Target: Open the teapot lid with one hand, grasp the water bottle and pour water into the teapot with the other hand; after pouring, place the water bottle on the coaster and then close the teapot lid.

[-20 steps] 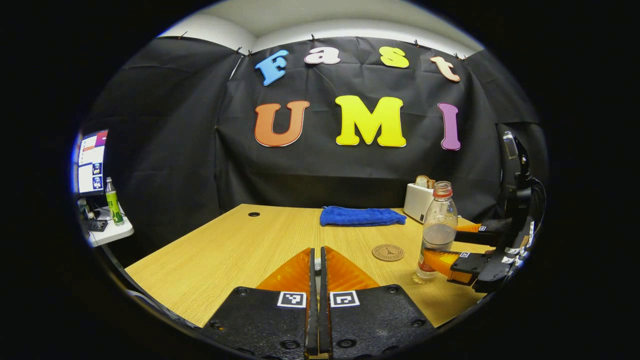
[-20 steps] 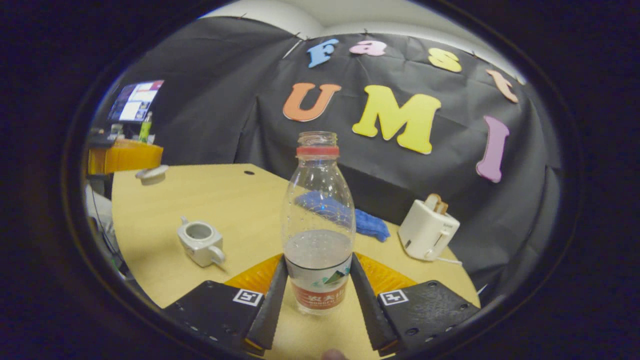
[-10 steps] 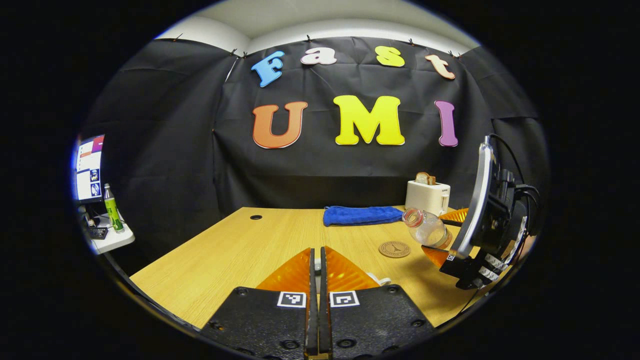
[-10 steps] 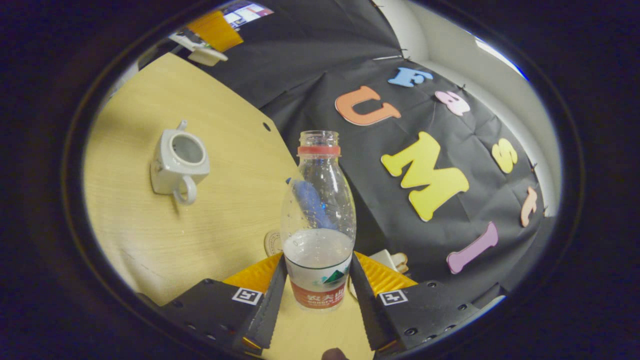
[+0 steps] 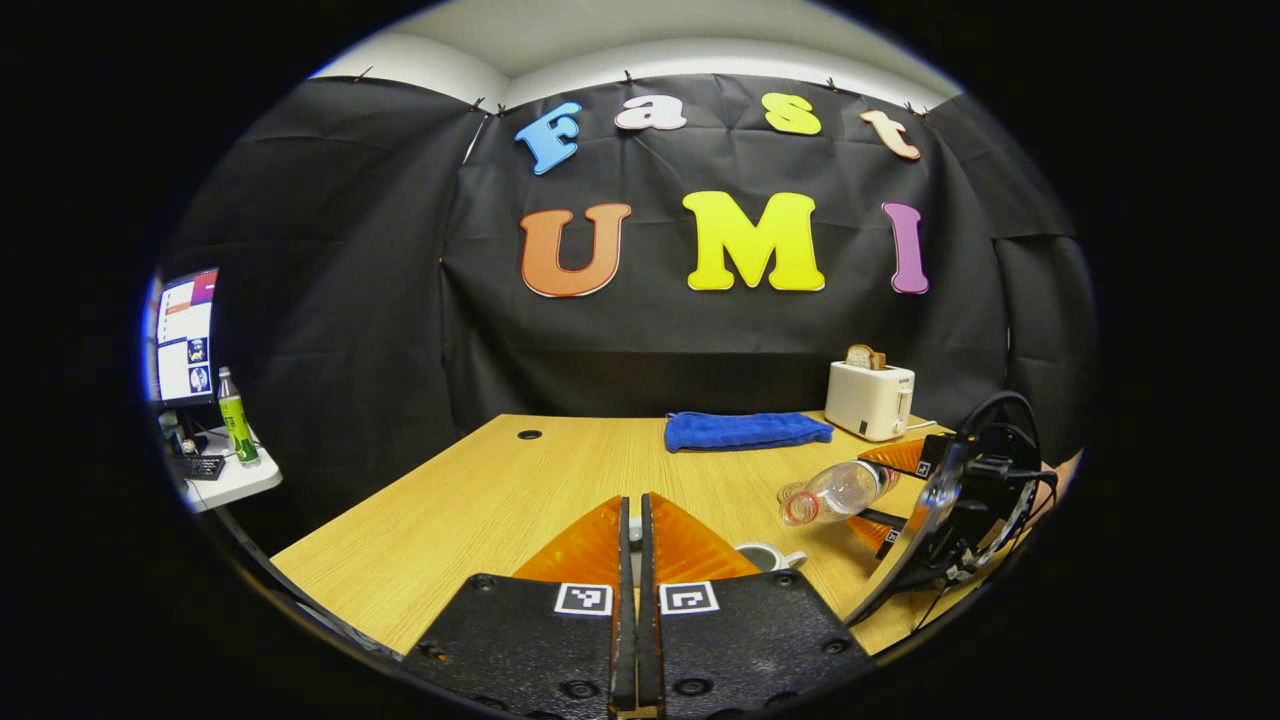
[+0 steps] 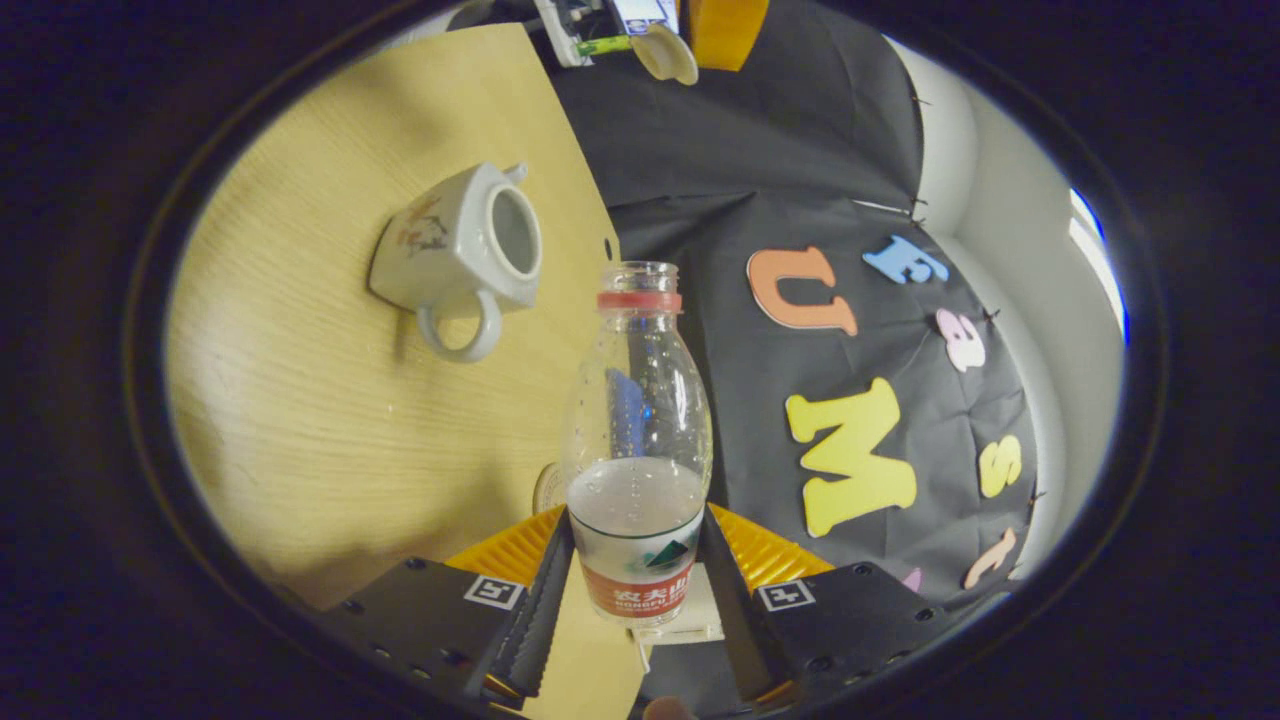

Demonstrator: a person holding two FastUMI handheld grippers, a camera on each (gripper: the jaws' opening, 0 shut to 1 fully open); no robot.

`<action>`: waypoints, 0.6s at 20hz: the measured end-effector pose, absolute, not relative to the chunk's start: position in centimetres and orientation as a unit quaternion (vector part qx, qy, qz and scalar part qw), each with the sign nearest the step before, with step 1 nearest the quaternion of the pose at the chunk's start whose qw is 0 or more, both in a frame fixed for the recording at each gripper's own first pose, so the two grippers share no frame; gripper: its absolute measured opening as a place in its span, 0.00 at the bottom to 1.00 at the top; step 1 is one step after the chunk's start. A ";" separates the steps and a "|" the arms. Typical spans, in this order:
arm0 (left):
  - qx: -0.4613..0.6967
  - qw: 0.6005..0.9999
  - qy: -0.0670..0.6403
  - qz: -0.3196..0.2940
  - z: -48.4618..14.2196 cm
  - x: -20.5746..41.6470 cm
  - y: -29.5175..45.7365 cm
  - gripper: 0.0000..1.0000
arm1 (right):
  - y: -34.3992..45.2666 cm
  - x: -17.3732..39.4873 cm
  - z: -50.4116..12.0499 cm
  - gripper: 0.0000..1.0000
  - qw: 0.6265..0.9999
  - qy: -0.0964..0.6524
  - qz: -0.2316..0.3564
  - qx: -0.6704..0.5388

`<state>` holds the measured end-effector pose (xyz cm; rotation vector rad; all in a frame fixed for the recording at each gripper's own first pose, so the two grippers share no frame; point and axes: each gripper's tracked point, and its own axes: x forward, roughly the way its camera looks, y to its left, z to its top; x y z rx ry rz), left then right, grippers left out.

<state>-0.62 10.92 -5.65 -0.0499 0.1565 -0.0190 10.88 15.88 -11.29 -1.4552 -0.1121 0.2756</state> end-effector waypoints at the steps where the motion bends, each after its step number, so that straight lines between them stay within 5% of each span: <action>1: -0.027 0.996 0.079 -0.011 -5.7 -0.6 10.9 0.04 | 16.0 10.9 -11.2 0.70 0.726 -0.058 0.124 -0.674; 12: -0.032 0.996 0.083 -0.007 -6.1 -0.7 11.9 0.04 | 17.4 10.9 -10.2 0.70 0.637 -0.110 0.103 -0.756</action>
